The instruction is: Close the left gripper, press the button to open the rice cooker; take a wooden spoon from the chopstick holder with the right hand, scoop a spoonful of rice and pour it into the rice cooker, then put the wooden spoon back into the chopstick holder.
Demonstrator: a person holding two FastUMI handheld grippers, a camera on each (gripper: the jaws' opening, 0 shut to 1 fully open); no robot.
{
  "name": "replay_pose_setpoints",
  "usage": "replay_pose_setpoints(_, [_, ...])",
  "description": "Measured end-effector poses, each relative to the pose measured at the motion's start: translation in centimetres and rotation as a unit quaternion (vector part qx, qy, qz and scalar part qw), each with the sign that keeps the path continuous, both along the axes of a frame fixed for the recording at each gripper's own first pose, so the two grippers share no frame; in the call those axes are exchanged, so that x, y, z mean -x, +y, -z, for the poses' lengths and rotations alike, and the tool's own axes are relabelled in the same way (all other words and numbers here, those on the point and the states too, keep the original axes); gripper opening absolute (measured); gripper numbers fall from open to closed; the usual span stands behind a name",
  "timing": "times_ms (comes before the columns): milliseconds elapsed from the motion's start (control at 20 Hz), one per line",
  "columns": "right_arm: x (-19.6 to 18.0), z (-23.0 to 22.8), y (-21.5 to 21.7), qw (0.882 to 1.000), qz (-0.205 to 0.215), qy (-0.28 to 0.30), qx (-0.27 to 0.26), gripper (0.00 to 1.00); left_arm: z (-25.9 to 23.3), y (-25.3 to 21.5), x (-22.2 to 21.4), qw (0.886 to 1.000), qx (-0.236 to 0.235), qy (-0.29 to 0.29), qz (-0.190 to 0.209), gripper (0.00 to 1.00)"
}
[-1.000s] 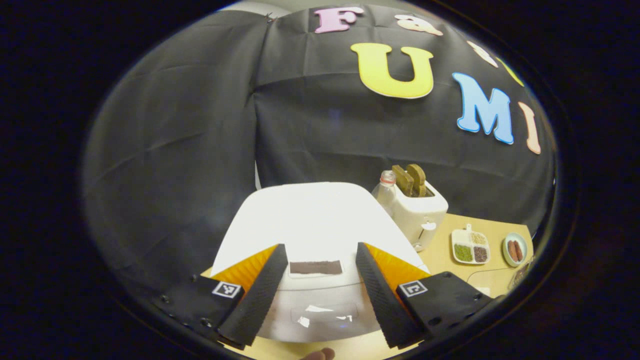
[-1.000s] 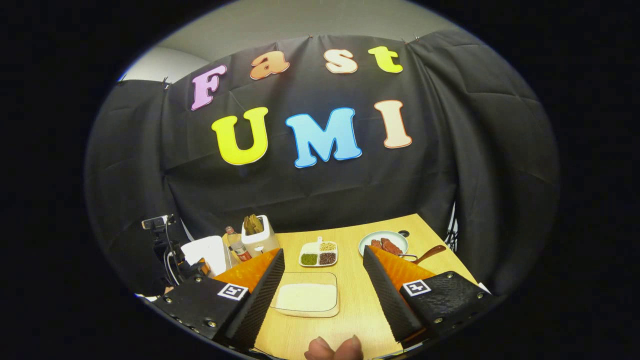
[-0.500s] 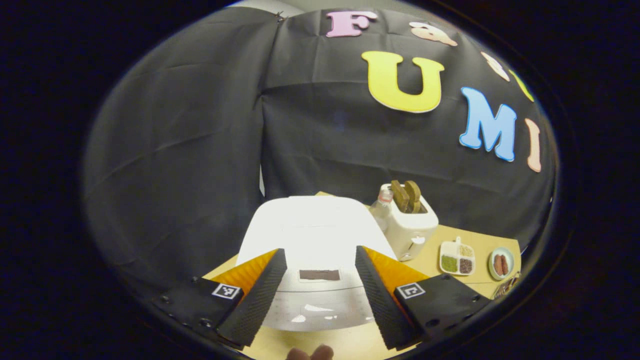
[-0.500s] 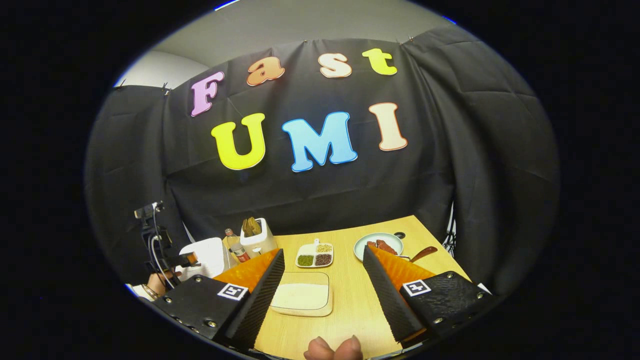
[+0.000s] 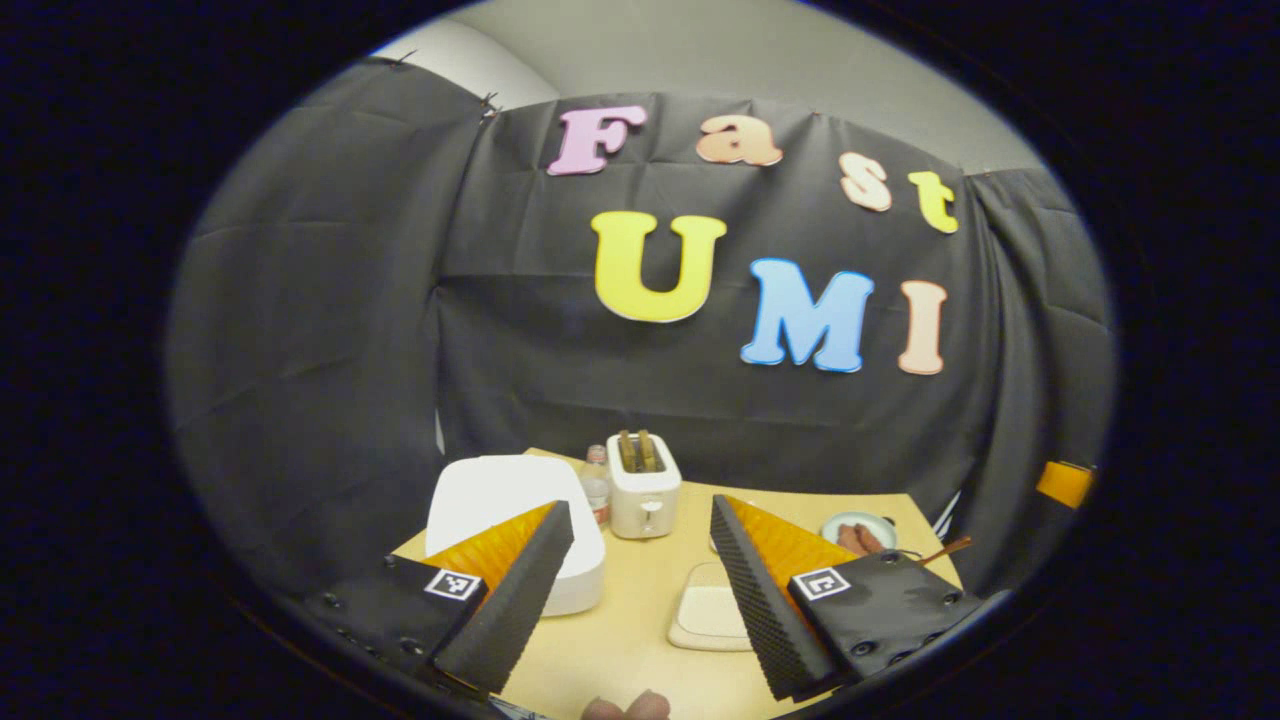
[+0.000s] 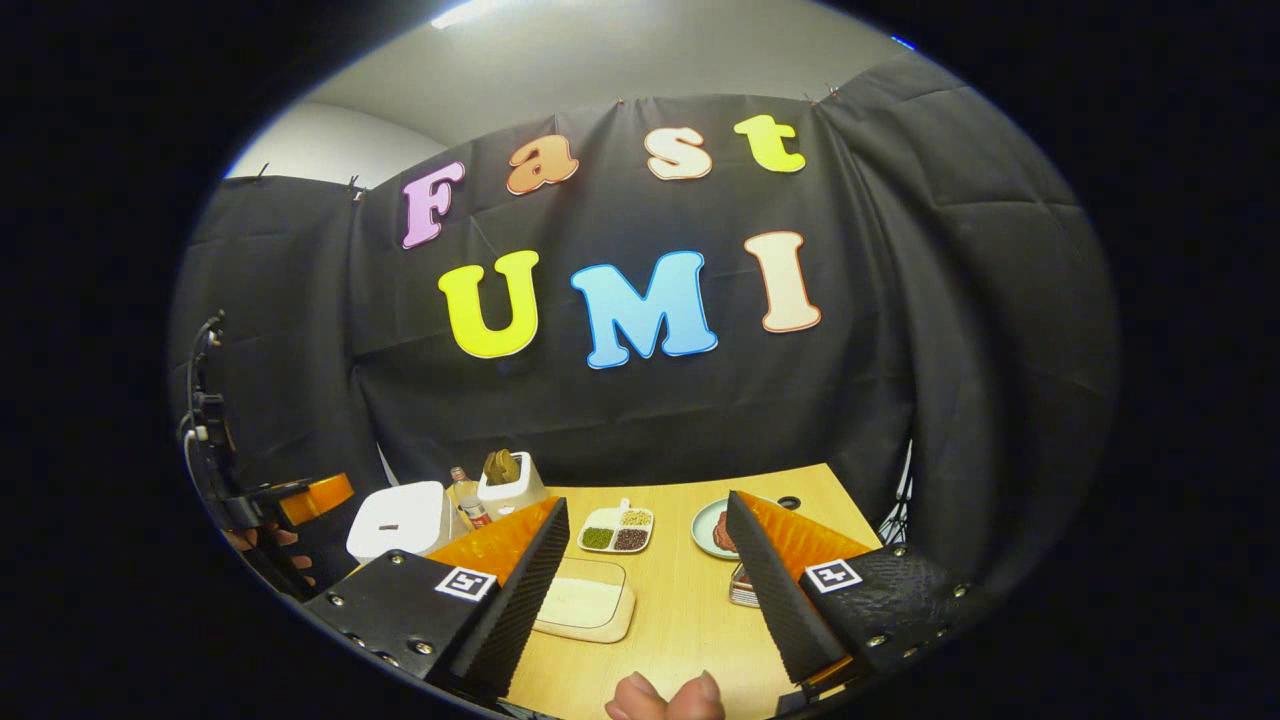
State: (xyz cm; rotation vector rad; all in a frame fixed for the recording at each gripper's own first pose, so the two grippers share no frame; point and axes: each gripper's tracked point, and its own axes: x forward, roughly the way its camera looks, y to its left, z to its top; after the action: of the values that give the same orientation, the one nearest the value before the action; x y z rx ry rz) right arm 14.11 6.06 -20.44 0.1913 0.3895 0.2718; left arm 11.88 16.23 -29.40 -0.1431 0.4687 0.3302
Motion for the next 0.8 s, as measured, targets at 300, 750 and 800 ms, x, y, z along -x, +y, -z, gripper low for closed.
replay_pose_setpoints(300, [-1.1,-2.8,-2.4,1.0,0.002,-0.024,-0.007,0.96,-9.2,-7.6,1.8,0.996,-0.032,-0.061,0.06,0.94])
replay_pose_setpoints(750, [3.1,-12.2,-3.2,0.992,0.056,-0.111,0.001,0.96,-15.1,-6.7,3.4,0.99,-0.023,-0.113,0.087,0.93])
replay_pose_setpoints(800, [3.8,-12.2,-3.2,0.992,0.066,-0.104,0.008,0.96,-15.4,-6.5,4.1,0.989,-0.023,-0.117,0.091,0.93])
